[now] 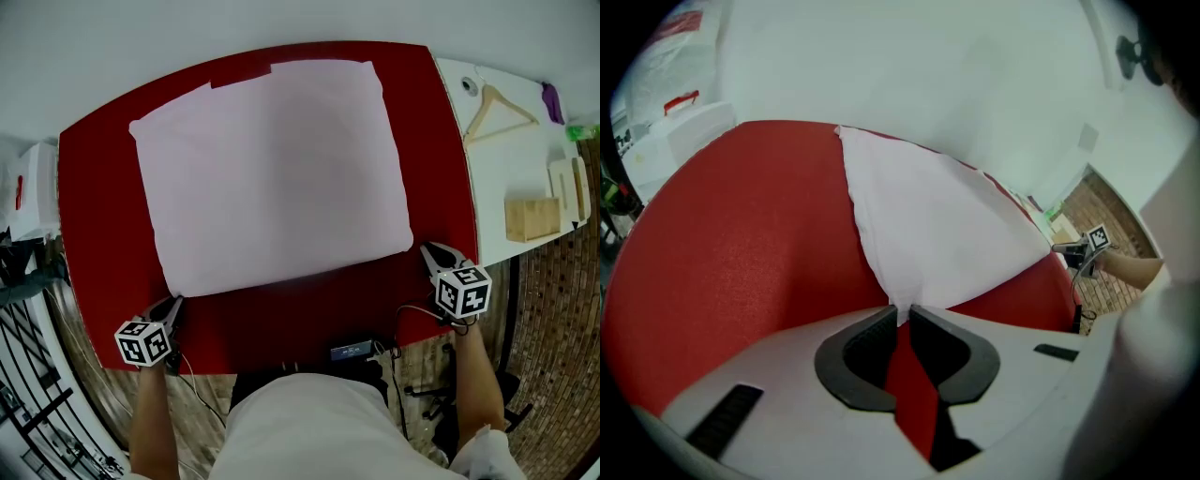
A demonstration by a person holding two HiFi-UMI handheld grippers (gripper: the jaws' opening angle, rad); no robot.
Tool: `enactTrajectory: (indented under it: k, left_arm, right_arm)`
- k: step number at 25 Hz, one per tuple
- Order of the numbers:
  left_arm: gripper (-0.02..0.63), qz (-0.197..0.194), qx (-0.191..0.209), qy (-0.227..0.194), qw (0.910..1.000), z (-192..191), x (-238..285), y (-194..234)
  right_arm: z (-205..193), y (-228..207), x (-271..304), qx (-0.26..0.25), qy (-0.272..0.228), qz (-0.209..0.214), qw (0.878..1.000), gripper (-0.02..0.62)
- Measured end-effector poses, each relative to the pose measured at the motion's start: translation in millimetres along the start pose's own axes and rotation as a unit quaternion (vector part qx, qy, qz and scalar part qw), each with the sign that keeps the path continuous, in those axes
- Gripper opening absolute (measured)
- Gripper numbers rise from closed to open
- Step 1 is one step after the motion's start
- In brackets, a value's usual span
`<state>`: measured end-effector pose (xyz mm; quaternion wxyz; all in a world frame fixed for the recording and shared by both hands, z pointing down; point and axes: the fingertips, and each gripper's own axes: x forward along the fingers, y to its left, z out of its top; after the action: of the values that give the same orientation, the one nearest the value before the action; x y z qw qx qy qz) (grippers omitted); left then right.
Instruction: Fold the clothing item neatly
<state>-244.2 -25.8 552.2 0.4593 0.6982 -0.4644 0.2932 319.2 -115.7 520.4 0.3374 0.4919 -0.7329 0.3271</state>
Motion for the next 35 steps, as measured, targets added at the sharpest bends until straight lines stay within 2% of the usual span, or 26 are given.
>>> enactTrajectory:
  k: [3, 6, 12, 15, 18, 21, 25, 30, 35]
  left_arm:
    - [0.023, 0.006, -0.019, -0.019, 0.9996, 0.8, -0.1, 0.6]
    - [0.023, 0.022, -0.025, -0.017, 0.9993, -4.8, 6.1, 5.9]
    - [0.024, 0.028, 0.006, -0.021, 0.9994, -3.0, 15.0, 9.9]
    - [0.024, 0.028, 0.012, -0.035, 0.9989, -2.1, 15.5, 13.0]
    - [0.025, 0.024, 0.01, -0.063, 0.9977, -0.8, 9.9, 11.5]
    - [0.028, 0.011, 0.014, -0.108, 0.994, 8.1, -4.0, 2.5]
    - [0.028, -0.018, 0.046, -0.151, 0.9873, 13.5, -25.7, -20.0]
    - [0.028, -0.054, 0.079, -0.176, 0.9797, 7.2, -49.3, -51.2]
    - [0.027, -0.07, 0.084, -0.187, 0.9762, -11.9, -75.5, -62.8]
  right_arm:
    - [21.9, 22.9, 2.2, -0.015, -0.034, 0.021, 0.999, 0.021]
    - [16.4, 42.1, 23.1, -0.041, -0.028, 0.043, 0.998, 0.021]
    - [5.1, 24.8, 36.0, -0.075, -0.025, 0.033, 0.996, 0.021]
    - [7.9, 21.0, 34.8, -0.08, -0.024, 0.004, 0.997, 0.021]
    - [17.3, 27.0, 21.3, -0.064, -0.048, -0.021, 0.997, 0.021]
    - [28.5, 48.4, 3.2, -0.035, -0.087, -0.015, 0.995, 0.021]
    - [40.0, 81.7, -15.7, -0.021, -0.124, -0.011, 0.992, 0.021]
    - [38.7, 104.6, -37.5, 0.005, -0.146, -0.019, 0.989, 0.021]
    - [20.2, 123.0, -59.8, 0.018, -0.15, -0.019, 0.988, 0.021]
